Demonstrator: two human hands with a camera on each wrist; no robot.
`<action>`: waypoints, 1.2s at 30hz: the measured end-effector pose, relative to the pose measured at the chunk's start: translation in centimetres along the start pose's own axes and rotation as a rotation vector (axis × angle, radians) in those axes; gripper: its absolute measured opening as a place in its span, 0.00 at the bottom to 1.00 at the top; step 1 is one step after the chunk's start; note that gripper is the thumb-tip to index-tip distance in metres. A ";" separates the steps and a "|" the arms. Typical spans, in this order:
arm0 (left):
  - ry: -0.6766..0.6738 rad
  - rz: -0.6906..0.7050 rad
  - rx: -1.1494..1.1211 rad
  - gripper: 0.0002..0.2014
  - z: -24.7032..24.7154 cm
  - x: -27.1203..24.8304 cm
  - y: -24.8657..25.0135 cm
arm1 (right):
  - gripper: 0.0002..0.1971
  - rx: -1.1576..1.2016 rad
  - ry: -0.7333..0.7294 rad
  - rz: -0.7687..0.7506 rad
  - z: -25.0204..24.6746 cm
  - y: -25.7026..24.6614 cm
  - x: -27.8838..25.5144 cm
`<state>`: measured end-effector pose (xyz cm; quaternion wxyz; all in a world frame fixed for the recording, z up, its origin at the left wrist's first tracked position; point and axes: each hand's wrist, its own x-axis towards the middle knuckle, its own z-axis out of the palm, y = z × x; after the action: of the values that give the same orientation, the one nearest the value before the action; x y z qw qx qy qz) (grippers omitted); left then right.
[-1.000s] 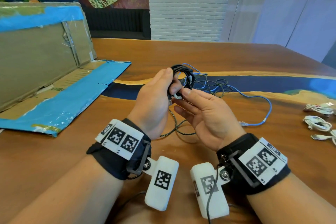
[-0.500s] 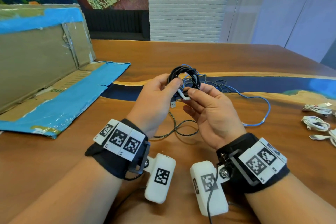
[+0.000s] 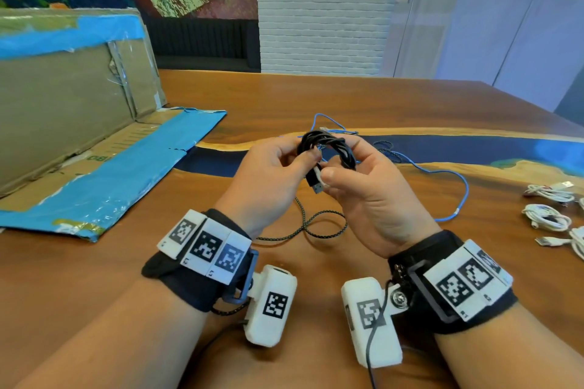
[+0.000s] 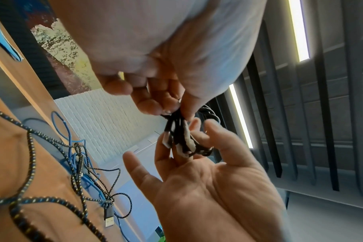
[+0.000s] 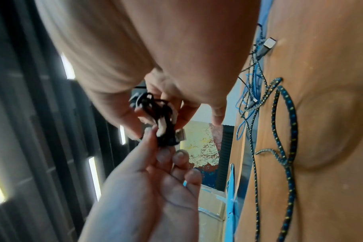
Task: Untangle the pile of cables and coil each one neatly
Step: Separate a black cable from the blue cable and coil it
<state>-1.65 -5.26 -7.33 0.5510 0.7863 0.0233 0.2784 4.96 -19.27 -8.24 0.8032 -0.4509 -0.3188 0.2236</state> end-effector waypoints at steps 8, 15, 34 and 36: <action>0.012 -0.025 -0.033 0.05 0.2 -0.2 0.0 | 0.13 -0.159 0.313 -0.095 -0.3 0.9 0.6; 0.011 -0.016 -0.030 0.04 0.2 -0.3 0.1 | 0.12 -0.218 0.454 -0.079 -0.6 0.7 0.6; 0.181 -0.102 -0.091 0.04 -0.3 0.3 -0.5 | 0.09 -0.045 0.282 0.066 -0.1 -0.4 0.2; 0.193 -0.101 -0.097 0.06 -0.2 0.3 -0.4 | 0.09 0.004 0.250 0.094 -0.2 -0.5 0.2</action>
<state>-1.38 -4.81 -7.54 0.5969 0.7261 0.1023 0.3257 5.27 -19.48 -7.78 0.8262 -0.4882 -0.1941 0.2037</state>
